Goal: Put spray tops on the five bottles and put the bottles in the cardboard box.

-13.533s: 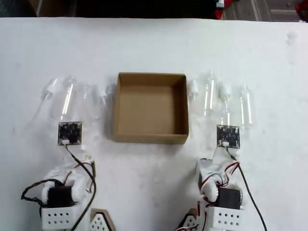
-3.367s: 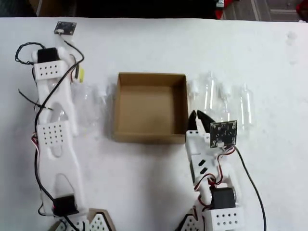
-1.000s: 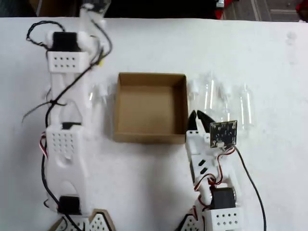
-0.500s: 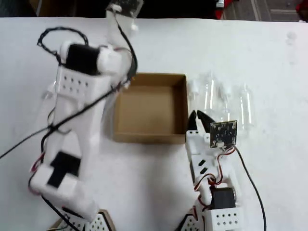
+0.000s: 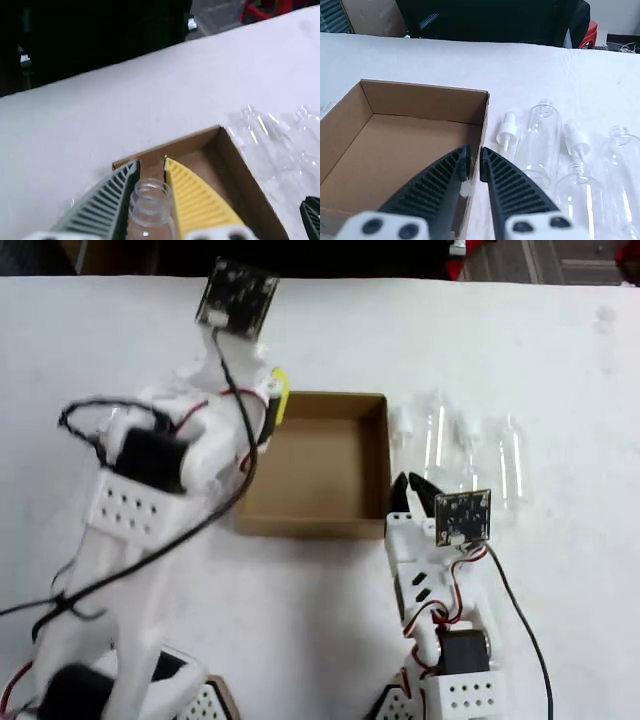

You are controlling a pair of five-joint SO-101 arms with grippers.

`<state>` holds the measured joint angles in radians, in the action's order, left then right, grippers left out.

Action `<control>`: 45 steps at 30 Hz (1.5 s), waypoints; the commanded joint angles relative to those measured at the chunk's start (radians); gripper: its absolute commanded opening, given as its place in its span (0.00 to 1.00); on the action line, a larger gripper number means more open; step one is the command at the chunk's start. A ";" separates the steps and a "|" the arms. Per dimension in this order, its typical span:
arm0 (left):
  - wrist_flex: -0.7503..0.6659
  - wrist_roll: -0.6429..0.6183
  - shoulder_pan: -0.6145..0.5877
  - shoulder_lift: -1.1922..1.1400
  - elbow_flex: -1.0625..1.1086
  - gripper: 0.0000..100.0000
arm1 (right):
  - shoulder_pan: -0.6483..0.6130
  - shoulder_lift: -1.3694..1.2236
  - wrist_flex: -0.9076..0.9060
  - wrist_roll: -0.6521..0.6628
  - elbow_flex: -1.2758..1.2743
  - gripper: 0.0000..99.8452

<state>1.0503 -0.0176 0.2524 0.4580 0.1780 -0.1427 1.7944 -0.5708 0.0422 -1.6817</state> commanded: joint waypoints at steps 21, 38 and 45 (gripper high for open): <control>-1.769 -0.273 -0.021 -0.278 0.756 0.02 | 0.012 0.002 -0.007 0.008 -0.009 0.02; -2.036 -0.264 -0.077 -0.581 0.749 0.02 | 0.013 0.002 -0.007 0.008 -0.009 0.02; -2.038 -0.264 -0.096 -0.661 0.690 0.02 | 0.013 0.002 -0.007 0.008 -0.009 0.02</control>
<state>-0.9597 -0.2770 0.1741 -0.1741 0.9390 -0.1427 1.7944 -0.5708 0.0422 -1.6817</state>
